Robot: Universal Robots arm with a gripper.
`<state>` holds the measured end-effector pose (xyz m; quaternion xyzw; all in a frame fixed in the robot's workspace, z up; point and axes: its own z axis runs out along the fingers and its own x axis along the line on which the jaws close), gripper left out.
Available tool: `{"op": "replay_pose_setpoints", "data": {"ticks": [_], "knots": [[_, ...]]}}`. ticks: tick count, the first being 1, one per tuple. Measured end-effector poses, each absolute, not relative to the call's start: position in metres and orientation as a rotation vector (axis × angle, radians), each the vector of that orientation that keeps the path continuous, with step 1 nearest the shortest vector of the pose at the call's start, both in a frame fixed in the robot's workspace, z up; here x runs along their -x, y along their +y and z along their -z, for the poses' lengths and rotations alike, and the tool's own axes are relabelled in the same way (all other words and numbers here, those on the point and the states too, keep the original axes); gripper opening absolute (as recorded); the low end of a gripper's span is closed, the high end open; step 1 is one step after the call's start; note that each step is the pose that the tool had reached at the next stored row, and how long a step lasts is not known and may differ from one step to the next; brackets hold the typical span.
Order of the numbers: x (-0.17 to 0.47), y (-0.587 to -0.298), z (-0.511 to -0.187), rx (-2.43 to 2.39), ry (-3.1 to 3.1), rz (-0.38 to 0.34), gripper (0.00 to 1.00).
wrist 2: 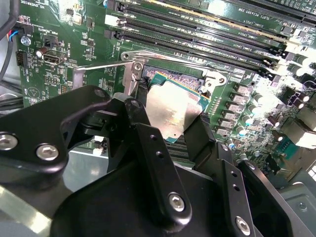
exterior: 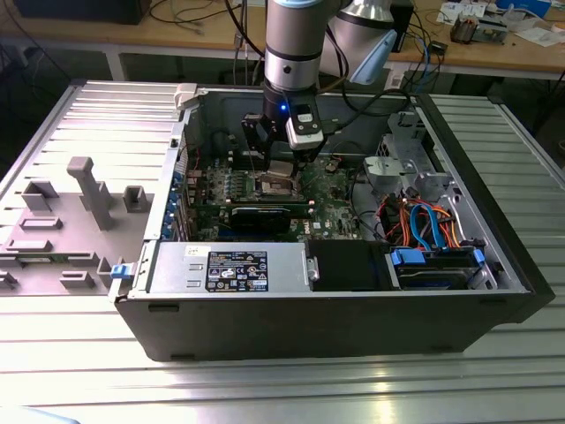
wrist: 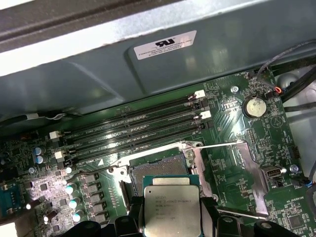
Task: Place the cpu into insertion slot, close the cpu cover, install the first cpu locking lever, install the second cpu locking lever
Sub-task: 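Place the cpu into insertion slot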
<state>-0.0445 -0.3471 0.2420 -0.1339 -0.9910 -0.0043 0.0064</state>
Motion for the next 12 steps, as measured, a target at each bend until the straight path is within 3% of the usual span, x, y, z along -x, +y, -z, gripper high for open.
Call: {"op": "replay_pose_setpoints", "data": {"ticks": [12], "knots": [[0.0445,-0.3471,-0.2416,0.429,-3.1,0.011,0.55]]}}
